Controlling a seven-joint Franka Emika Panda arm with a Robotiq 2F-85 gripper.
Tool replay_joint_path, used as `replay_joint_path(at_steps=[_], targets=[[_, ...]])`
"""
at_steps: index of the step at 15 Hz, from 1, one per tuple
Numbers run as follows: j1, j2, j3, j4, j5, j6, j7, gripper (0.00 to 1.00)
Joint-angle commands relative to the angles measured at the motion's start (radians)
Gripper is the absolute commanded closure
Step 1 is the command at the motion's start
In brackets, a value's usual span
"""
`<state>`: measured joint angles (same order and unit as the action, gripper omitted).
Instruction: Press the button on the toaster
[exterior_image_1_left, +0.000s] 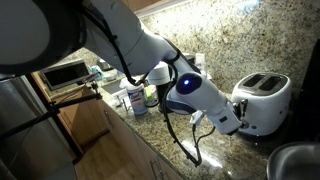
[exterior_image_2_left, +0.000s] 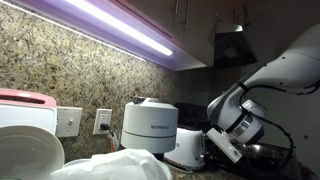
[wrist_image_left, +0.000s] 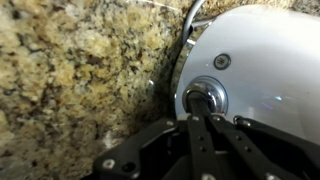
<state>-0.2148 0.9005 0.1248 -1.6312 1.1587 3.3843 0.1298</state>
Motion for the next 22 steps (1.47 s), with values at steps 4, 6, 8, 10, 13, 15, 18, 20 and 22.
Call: replay_joint_path(at_steps=[4, 6, 8, 10, 13, 15, 18, 20, 22], targets=[[-0.042, 0.006, 0.070, 0.037, -0.032, 0.042, 0.000, 1.00], [-0.030, -0.015, 0.047, 0.001, -0.031, 0.004, -0.017, 1.00], [0.033, -0.051, -0.056, -0.082, -0.044, -0.050, 0.034, 1.00], [0.073, -0.076, -0.119, -0.125, -0.003, -0.125, -0.017, 1.00], [0.161, -0.095, -0.235, -0.176, -0.039, -0.201, 0.019, 1.00], [0.186, -0.117, -0.261, -0.192, -0.063, -0.242, -0.005, 1.00], [0.147, -0.189, -0.188, -0.223, -0.091, -0.279, -0.131, 1.00], [0.125, -0.246, -0.133, -0.261, -0.092, -0.278, -0.232, 1.00], [0.127, -0.290, -0.113, -0.303, -0.082, -0.265, -0.278, 1.00]])
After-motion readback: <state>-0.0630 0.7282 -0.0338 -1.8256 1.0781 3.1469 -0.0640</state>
